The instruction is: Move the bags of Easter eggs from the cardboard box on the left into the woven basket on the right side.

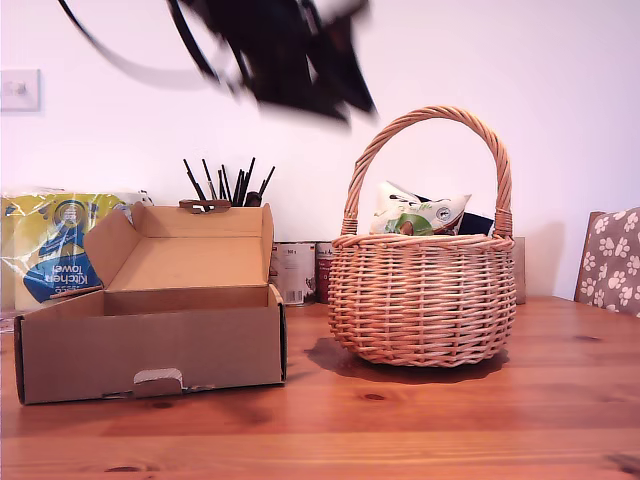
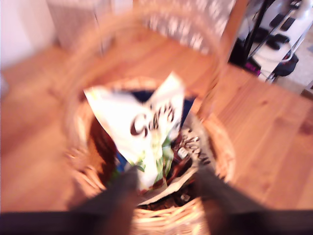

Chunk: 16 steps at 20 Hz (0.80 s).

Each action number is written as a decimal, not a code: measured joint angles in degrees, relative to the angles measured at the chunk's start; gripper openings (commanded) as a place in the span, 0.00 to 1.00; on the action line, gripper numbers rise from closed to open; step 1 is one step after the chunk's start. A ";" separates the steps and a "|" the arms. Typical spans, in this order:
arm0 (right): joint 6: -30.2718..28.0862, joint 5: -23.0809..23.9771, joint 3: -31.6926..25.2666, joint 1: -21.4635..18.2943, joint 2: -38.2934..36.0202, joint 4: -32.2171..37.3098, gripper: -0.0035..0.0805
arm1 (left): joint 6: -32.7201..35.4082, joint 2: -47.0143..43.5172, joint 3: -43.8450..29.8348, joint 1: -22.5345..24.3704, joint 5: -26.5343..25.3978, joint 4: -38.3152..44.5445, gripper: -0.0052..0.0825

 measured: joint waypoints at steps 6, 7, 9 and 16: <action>-0.11 -5.62 0.00 0.00 1.97 5.01 0.03 | 1.68 -6.34 -5.62 2.27 -1.64 -2.08 0.04; -0.11 -5.68 0.00 0.00 2.47 5.11 0.03 | 1.68 -9.46 -9.22 2.84 -2.49 -1.33 0.04; -0.35 -5.75 0.00 0.00 3.34 6.03 0.03 | 1.70 -16.02 -16.48 4.17 -3.50 0.59 0.04; -3.15 -8.63 0.00 0.00 3.98 9.90 0.03 | 1.38 -39.85 -35.93 11.06 -7.39 2.97 0.04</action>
